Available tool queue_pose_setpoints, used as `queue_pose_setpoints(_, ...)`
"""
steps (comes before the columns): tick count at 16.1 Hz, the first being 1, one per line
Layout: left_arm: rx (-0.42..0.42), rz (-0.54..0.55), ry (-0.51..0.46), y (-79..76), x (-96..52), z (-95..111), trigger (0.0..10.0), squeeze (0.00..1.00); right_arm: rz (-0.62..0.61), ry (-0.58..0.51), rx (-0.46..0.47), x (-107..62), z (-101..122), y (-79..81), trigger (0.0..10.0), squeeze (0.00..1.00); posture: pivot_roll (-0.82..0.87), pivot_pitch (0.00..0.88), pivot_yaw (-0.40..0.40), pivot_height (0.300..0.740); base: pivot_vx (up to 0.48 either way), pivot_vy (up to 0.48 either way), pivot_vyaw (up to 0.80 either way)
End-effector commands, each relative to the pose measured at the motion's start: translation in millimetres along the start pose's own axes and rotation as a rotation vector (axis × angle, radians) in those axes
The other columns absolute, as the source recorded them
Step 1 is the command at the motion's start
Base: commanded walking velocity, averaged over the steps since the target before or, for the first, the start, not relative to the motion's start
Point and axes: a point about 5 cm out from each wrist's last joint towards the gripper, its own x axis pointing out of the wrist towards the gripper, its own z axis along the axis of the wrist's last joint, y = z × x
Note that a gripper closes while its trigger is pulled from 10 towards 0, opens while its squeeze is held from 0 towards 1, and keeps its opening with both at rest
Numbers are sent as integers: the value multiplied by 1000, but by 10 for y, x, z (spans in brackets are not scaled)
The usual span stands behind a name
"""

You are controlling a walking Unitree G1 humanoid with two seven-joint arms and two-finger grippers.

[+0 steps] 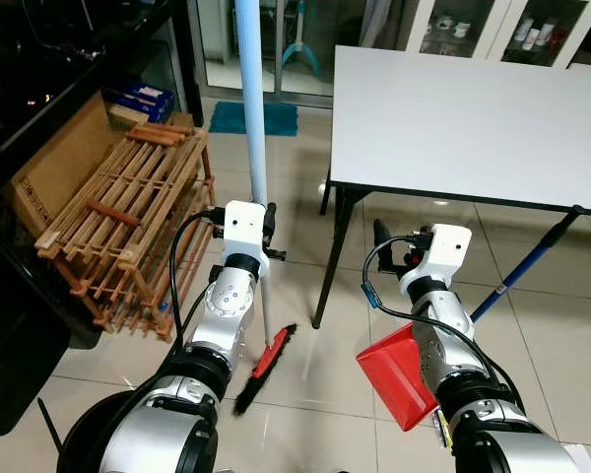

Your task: Sweep floor

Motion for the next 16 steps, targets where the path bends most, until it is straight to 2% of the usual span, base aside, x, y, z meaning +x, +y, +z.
queue_pose_setpoints(1,11,-21,-61,-26,49,130,10000,0,-10,17,-7,-8,-14,-42,10000,0,47,153,-25,740,0,0,0)
queue_pose_setpoints(6,34,-13,-57,-18,51,126,10000,0,-2,20,-3,-12,-20,-37,10000,0,45,149,-23,740,0,0,0)
queue_pose_setpoints(16,52,-14,-60,-18,55,131,10000,0,27,20,-3,-7,-22,3,10000,0,43,129,-22,740,0,-450,0)
